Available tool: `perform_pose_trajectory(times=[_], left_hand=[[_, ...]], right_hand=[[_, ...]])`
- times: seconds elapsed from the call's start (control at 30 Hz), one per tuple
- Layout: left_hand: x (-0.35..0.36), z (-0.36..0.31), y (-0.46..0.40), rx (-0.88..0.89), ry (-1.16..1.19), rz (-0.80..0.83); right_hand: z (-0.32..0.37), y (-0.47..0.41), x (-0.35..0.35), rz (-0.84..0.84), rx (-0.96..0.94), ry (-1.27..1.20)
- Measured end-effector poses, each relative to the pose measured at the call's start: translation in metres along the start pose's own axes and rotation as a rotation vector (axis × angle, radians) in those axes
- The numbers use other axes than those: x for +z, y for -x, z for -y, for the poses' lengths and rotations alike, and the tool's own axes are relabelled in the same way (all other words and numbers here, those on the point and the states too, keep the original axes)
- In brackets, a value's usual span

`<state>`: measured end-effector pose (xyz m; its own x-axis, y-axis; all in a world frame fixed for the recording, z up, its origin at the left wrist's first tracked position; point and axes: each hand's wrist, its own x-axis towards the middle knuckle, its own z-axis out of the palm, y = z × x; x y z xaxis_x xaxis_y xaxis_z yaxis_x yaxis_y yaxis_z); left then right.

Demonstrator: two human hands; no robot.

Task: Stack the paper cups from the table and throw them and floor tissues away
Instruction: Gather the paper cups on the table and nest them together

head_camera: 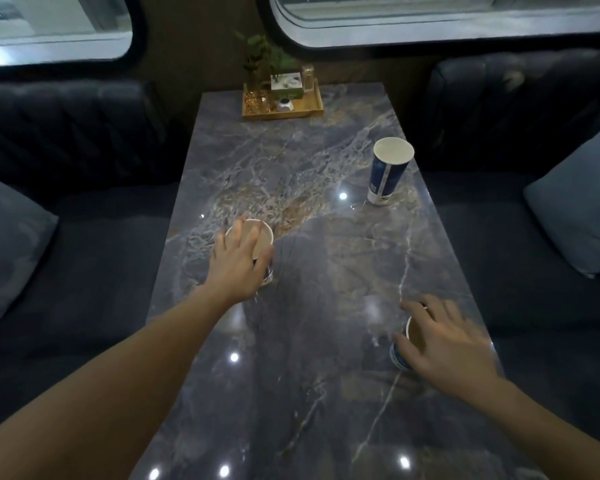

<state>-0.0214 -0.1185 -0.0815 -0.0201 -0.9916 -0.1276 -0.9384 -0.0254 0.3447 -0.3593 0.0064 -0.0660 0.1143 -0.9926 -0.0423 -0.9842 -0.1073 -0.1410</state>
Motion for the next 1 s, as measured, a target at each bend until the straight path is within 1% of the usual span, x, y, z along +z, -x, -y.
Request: perform_pose_trajectory(times=[0.1, 0.23, 0.4, 0.47, 0.57, 0.6, 0.7, 0.77, 0.87, 1.0], left_hand=[[0.003, -0.002, -0.001, -0.014, 0.038, -0.013], [0.002, -0.002, -0.001, -0.031, 0.154, -0.049], [-0.002, -0.011, 0.011, 0.008, 0.212, -0.075], [-0.002, -0.017, 0.023, 0.053, 0.191, -0.067], [-0.002, -0.026, 0.039, 0.236, 0.035, -0.063], [-0.002, -0.028, 0.041, 0.273, -0.006, -0.061], [-0.005, -0.031, 0.046, 0.280, -0.034, -0.043], [-0.009, -0.030, 0.050, 0.290, -0.042, -0.043], [-0.017, -0.024, 0.060, 0.299, -0.031, -0.098], [-0.024, -0.021, 0.083, 0.264, 0.069, -0.192]], right_hand=[[-0.001, 0.000, 0.002, -0.016, 0.002, -0.003], [-0.001, -0.001, 0.002, 0.002, 0.001, 0.003], [-0.001, -0.002, 0.001, 0.004, 0.005, -0.012], [0.000, -0.001, 0.002, 0.005, 0.015, -0.023], [0.002, 0.000, 0.002, -0.016, 0.030, -0.041], [0.002, 0.000, 0.002, -0.013, 0.037, -0.048], [0.003, 0.000, 0.000, -0.009, 0.054, -0.079], [0.006, 0.001, -0.001, -0.041, 0.073, -0.102], [0.008, 0.003, -0.001, -0.090, 0.108, -0.134], [0.010, 0.004, -0.008, -0.082, 0.128, -0.241]])
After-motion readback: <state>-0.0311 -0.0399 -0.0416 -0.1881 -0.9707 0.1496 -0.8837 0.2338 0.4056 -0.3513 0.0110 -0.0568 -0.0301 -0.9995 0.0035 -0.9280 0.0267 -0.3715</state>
